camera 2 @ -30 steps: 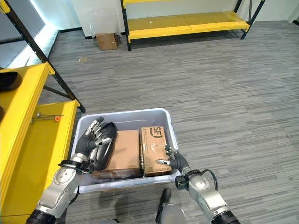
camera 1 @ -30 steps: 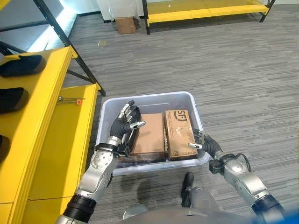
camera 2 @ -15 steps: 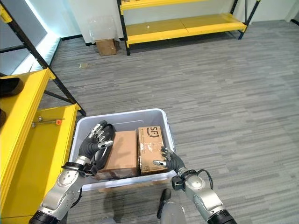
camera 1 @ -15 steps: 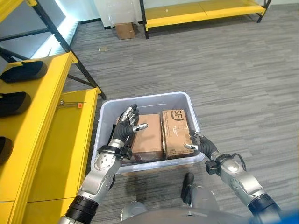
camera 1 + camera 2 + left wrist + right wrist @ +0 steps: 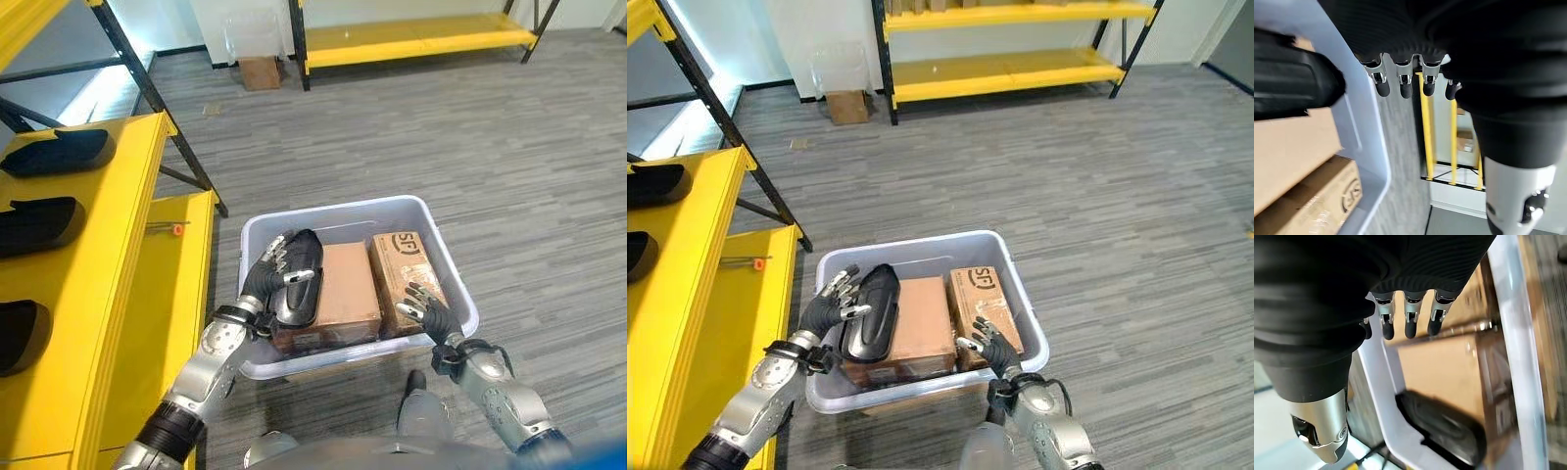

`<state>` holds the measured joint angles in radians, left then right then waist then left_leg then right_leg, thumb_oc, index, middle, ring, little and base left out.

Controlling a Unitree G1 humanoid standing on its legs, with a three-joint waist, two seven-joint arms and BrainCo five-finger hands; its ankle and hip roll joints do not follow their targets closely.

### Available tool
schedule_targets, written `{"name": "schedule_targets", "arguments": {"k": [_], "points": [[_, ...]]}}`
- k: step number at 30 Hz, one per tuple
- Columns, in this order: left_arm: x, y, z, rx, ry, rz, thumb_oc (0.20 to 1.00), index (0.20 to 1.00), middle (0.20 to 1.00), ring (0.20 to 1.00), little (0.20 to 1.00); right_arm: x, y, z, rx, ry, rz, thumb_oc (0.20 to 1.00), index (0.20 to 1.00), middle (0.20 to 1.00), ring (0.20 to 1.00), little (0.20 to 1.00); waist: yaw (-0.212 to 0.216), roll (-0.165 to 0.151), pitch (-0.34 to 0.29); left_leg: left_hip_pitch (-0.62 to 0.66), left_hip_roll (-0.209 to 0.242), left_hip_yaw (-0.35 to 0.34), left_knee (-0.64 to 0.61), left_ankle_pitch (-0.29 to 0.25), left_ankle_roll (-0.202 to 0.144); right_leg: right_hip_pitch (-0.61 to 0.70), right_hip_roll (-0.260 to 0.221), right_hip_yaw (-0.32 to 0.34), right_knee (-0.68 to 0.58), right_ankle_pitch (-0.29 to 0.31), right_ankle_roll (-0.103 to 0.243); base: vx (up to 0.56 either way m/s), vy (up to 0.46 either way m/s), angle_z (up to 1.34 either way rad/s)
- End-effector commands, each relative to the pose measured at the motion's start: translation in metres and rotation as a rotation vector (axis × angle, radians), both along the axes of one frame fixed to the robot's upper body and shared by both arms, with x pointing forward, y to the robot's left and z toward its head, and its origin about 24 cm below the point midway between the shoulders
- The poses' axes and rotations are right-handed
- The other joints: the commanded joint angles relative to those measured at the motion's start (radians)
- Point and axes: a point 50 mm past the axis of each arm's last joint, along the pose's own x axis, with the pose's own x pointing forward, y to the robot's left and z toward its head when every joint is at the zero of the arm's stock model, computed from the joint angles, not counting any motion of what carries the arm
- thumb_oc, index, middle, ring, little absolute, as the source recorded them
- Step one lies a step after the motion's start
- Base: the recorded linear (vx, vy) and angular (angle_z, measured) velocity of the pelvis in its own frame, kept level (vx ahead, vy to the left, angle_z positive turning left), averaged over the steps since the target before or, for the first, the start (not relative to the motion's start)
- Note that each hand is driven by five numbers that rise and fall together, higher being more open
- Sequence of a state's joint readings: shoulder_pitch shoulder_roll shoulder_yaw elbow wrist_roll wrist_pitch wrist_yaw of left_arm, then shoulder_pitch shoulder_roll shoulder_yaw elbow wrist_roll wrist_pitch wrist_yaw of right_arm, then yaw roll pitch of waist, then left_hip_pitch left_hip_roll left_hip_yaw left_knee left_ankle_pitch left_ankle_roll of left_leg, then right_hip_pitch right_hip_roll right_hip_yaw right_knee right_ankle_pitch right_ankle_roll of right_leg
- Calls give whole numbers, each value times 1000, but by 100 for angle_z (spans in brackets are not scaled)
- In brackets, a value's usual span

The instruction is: Move parts from the plastic box to the shelf.

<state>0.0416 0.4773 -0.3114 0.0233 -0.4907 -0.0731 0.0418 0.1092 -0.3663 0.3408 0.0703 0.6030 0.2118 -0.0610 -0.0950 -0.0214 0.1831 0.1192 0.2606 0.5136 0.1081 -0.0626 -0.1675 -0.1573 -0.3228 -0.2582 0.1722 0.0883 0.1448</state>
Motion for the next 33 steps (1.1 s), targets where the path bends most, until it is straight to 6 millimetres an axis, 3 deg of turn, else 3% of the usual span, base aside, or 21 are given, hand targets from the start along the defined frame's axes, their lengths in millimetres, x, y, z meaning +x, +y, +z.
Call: {"name": "schedule_targets", "arguments": {"k": [1, 6, 13, 23, 24, 33], "points": [[4, -10, 36, -89, -190, -36, 1000, 1000, 1000, 1000, 1000, 17, 3, 28, -23, -157, 60, 1000, 1000, 1000, 1000, 1000, -3, 16, 44, -74, 13, -26, 77, -16, 110, 83, 12, -20, 84, -160, 27, 47, -9, 1], [4, -15, 41, -104, -215, -42, 1000, 1000, 1000, 1000, 1000, 29, 10, 41, -54, -238, 89, 1000, 1000, 1000, 1000, 1000, 29, 13, 76, -120, 28, -38, 86, 8, 109, 61, 23, -31, 85, -157, 13, -25, -30, 2], [7, -24, 47, -114, -223, -74, 1000, 1000, 1000, 1000, 1000, 50, 21, 62, -61, -322, 113, 1000, 1000, 1000, 1000, 1000, 65, 19, 111, -151, 61, -68, 87, 30, 82, 50, 27, -46, 101, -174, 1, -15, -22, 4], [12, -33, 50, -123, -224, -85, 1000, 1000, 1000, 1000, 1000, 74, 41, 69, 1, -277, 66, 1000, 1000, 1000, 1000, 1000, 88, 37, 144, -169, 85, -78, 95, 39, 68, 14, 18, -44, 136, -180, -10, 15, 3, 0], [15, -34, 55, -120, -253, -66, 1000, 1000, 1000, 1000, 1000, 82, 49, 70, 15, -261, 34, 1000, 1000, 1000, 1000, 1000, 94, 44, 157, -179, 86, -81, 98, 39, 65, -1, 12, -43, 147, -180, -11, -2, 43, 2], [26, -35, 78, -93, -374, -12, 1000, 1000, 1000, 1000, 1000, 94, 69, 77, 148, -207, -37, 1000, 1000, 1000, 1000, 1000, 106, 64, 210, -245, 87, -92, 140, 36, 66, -90, -28, -21, 221, -181, -11, -18, 66, 8]]}}
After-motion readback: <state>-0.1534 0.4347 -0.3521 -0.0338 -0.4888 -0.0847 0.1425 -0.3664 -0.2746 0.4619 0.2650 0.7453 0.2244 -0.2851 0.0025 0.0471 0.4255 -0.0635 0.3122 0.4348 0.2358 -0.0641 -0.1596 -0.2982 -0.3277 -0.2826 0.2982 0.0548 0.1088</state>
